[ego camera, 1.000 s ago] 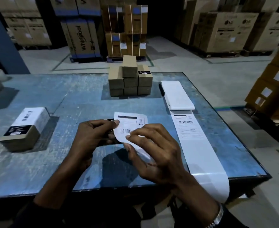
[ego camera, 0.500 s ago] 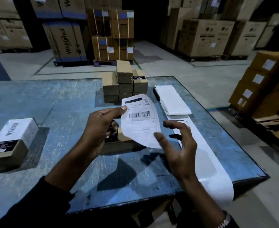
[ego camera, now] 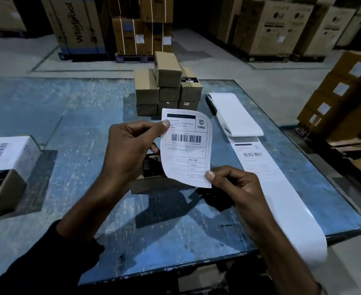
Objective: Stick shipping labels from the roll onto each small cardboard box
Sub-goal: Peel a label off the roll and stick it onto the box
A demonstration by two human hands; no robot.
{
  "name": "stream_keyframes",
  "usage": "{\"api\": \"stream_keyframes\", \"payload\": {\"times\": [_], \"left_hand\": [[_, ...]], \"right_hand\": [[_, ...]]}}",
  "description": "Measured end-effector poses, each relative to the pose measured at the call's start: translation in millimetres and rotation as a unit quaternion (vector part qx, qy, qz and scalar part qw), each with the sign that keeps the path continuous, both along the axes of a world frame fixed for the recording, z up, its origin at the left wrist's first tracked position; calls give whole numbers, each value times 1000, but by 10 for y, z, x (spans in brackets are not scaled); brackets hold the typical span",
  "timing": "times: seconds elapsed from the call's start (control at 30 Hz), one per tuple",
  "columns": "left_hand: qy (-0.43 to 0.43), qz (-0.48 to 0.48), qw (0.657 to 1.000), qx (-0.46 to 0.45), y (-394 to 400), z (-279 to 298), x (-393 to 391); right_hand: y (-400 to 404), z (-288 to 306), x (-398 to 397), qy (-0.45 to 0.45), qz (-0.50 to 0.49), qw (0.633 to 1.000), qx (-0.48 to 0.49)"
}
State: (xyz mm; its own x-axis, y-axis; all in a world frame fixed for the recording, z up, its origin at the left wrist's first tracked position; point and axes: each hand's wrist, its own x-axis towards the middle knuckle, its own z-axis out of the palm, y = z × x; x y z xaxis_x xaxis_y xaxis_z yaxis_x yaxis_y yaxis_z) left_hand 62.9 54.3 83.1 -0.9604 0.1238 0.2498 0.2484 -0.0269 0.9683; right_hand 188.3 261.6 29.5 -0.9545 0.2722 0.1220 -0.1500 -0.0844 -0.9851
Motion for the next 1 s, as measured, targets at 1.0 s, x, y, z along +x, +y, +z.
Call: {"api": "stream_keyframes", "payload": {"times": [1.0], "left_hand": [[60,34,983,-172,-102,-145,-80]], "right_hand": [[-27,77,134,-55,23,995,-84]]}}
